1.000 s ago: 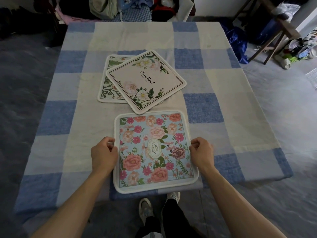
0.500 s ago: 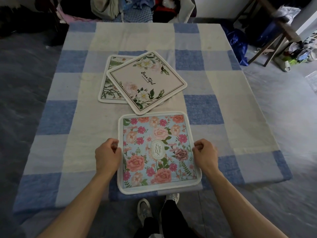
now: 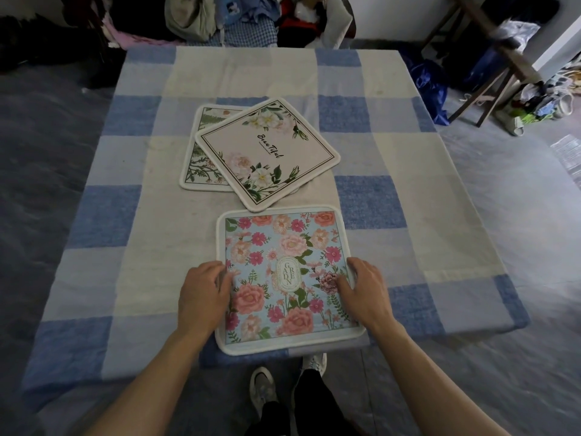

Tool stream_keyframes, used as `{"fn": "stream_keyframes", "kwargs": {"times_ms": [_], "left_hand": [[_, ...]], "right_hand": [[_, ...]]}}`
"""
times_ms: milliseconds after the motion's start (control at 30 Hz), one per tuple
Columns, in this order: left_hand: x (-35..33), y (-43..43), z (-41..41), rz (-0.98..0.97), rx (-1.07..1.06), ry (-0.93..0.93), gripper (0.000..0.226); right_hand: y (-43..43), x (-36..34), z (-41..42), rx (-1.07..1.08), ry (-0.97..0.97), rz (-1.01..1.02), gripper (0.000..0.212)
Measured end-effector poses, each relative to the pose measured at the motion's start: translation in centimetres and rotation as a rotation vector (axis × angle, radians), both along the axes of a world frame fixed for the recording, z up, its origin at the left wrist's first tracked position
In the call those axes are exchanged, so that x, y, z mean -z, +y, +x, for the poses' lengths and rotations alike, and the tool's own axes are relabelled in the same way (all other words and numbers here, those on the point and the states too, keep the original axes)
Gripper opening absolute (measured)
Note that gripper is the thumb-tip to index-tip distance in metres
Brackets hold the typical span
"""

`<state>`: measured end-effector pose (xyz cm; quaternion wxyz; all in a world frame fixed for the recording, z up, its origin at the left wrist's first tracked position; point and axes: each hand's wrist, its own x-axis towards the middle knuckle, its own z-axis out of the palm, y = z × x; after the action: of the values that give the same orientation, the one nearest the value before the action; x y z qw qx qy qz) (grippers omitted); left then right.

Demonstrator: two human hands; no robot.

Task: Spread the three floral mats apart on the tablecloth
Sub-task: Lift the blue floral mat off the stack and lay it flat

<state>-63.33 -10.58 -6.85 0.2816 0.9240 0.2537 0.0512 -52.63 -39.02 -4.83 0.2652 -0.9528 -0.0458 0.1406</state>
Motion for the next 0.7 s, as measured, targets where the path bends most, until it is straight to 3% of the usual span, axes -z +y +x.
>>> {"fn": "stream_keyframes", "kwargs": {"times_ms": [167,367,467,700], "left_hand": [[-0.5,-0.8,-0.4,0.026,0.028,0.065,0.036],[-2.5,-0.5,0.2,-0.023,0.068,0.124,0.025],[-3.8,0.1,0.5,0.052,0.036,0.170,0.037],[-7.9,3.0,2.2,0.073,0.022,0.066,0.045]], "right_hand": [[-0.2,-0.2,-0.3,-0.094,-0.005,-0.048,0.033],[-0.3,-1.6,0.7,-0.114,-0.063,-0.054,0.042],[0.1,-2.7,1.1,-0.112,-0.078,0.037,0.044],[1.9,-6.6,2.7,-0.146,-0.118,0.156,0.049]]}}
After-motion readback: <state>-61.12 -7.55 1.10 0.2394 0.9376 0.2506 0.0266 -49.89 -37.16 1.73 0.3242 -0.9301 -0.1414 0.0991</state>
